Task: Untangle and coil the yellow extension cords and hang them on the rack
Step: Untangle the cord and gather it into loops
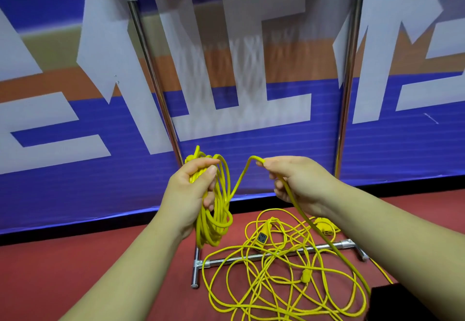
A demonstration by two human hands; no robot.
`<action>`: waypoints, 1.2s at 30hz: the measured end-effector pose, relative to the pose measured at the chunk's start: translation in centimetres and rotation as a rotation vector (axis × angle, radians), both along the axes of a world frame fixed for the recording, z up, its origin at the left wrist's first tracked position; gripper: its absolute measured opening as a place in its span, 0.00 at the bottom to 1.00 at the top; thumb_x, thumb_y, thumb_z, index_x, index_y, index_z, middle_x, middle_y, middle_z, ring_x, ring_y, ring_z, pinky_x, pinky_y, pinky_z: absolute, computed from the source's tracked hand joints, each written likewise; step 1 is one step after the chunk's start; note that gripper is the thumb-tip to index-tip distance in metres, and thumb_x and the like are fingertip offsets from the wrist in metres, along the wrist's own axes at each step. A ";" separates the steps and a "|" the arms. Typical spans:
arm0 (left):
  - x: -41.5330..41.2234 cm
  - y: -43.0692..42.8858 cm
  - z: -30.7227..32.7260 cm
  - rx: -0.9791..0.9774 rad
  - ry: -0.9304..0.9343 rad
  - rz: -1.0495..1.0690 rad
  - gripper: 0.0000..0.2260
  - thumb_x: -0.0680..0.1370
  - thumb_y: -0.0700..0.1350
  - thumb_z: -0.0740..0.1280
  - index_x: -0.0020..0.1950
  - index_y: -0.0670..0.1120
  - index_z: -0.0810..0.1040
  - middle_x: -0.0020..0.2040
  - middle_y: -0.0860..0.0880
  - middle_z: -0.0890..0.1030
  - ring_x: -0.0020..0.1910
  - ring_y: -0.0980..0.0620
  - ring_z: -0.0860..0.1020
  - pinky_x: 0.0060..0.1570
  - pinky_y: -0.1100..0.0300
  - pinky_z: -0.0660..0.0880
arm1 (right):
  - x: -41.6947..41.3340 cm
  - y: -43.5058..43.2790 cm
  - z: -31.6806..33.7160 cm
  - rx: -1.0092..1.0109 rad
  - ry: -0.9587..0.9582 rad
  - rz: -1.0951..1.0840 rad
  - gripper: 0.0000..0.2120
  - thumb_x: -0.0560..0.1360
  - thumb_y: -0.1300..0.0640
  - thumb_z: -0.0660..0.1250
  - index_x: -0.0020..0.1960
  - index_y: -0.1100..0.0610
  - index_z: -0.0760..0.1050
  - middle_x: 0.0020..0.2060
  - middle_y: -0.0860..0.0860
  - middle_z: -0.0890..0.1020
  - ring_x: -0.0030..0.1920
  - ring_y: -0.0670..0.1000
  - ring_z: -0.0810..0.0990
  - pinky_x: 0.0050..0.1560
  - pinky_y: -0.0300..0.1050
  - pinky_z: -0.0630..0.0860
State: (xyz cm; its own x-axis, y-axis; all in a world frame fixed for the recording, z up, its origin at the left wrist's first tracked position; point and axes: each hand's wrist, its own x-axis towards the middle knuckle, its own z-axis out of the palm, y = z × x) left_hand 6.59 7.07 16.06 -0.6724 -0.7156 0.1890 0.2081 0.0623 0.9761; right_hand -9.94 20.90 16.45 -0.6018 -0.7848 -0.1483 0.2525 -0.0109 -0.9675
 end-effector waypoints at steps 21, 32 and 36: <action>-1.2 2.4 0.4 0.053 -0.018 -0.068 0.10 0.83 0.41 0.61 0.59 0.48 0.81 0.36 0.46 0.72 0.22 0.53 0.65 0.23 0.61 0.68 | -2.8 -1.2 -2.0 0.161 -0.154 -0.215 0.05 0.76 0.64 0.62 0.47 0.62 0.77 0.31 0.54 0.72 0.28 0.49 0.69 0.33 0.40 0.74; -1.6 2.8 -0.4 0.112 -0.058 -0.173 0.13 0.82 0.42 0.63 0.64 0.51 0.79 0.36 0.45 0.76 0.21 0.54 0.66 0.22 0.62 0.68 | -1.9 -0.9 -1.2 0.044 0.004 -0.157 0.05 0.78 0.62 0.67 0.51 0.59 0.82 0.38 0.53 0.83 0.33 0.45 0.77 0.31 0.36 0.72; -2.1 3.5 -1.0 0.120 -0.097 -0.169 0.14 0.83 0.43 0.62 0.67 0.54 0.76 0.46 0.41 0.85 0.22 0.53 0.67 0.24 0.61 0.69 | -1.3 -0.5 -0.4 -0.034 0.087 -0.065 0.11 0.77 0.68 0.64 0.54 0.58 0.82 0.45 0.61 0.85 0.41 0.50 0.80 0.38 0.42 0.74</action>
